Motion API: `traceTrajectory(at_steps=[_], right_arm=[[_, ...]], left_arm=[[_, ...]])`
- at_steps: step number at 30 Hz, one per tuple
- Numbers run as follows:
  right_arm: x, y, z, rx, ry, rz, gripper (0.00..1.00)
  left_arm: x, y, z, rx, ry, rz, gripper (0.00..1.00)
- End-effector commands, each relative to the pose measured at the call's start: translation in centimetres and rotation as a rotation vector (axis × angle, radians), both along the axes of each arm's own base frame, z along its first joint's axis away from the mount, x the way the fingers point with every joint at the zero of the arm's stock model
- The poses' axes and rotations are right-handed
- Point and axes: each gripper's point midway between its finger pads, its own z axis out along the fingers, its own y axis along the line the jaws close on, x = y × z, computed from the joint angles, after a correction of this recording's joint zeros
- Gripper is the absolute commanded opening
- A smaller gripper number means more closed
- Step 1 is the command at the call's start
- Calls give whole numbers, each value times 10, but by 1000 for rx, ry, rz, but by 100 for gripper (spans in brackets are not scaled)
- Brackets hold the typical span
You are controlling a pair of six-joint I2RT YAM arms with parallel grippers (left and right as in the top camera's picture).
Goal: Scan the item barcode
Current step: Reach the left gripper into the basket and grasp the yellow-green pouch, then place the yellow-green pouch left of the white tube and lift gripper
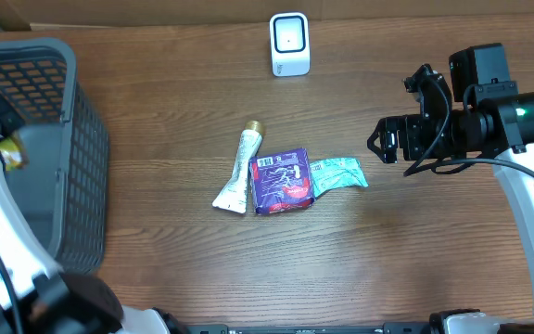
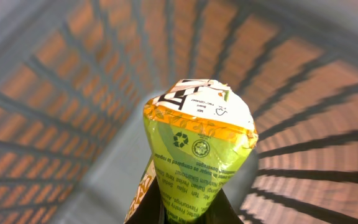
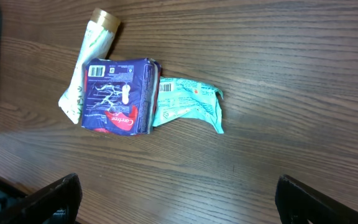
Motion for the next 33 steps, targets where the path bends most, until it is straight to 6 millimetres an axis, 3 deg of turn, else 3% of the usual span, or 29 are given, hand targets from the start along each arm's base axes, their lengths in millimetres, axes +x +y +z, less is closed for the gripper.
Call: traceTrajectory(at_steps=[1, 4, 6, 10, 13, 18, 19, 24, 28, 33], right_arm=[[0, 1, -1, -2, -2, 5, 100], [0, 1, -1, -2, -3, 5, 100], [1, 1, -1, -2, -4, 5, 100], [3, 2, 0, 0, -14, 5, 100], [4, 2, 1, 1, -19, 5, 100], [5, 2, 1, 1, -23, 5, 100], [4, 2, 1, 1, -19, 5, 100], [4, 2, 1, 1, -19, 5, 100], [4, 2, 1, 1, -18, 5, 100], [4, 2, 1, 1, -19, 5, 100]], left_arm=[[-1, -70, 92, 50, -226, -183, 4], [-7, -110, 104, 44, -233, -264, 4], [-10, -134, 98, 16, -202, -317, 4], [-13, -187, 63, -94, -72, -413, 4], [-12, -213, 28, -163, 25, -442, 4], [-16, -217, -40, -174, 208, -353, 4], [-18, -219, -65, -191, 267, -343, 4], [-20, -224, -118, -227, 360, -336, 4], [-20, -236, -147, -273, 388, -368, 4], [-20, -255, -163, -319, 391, -422, 4]])
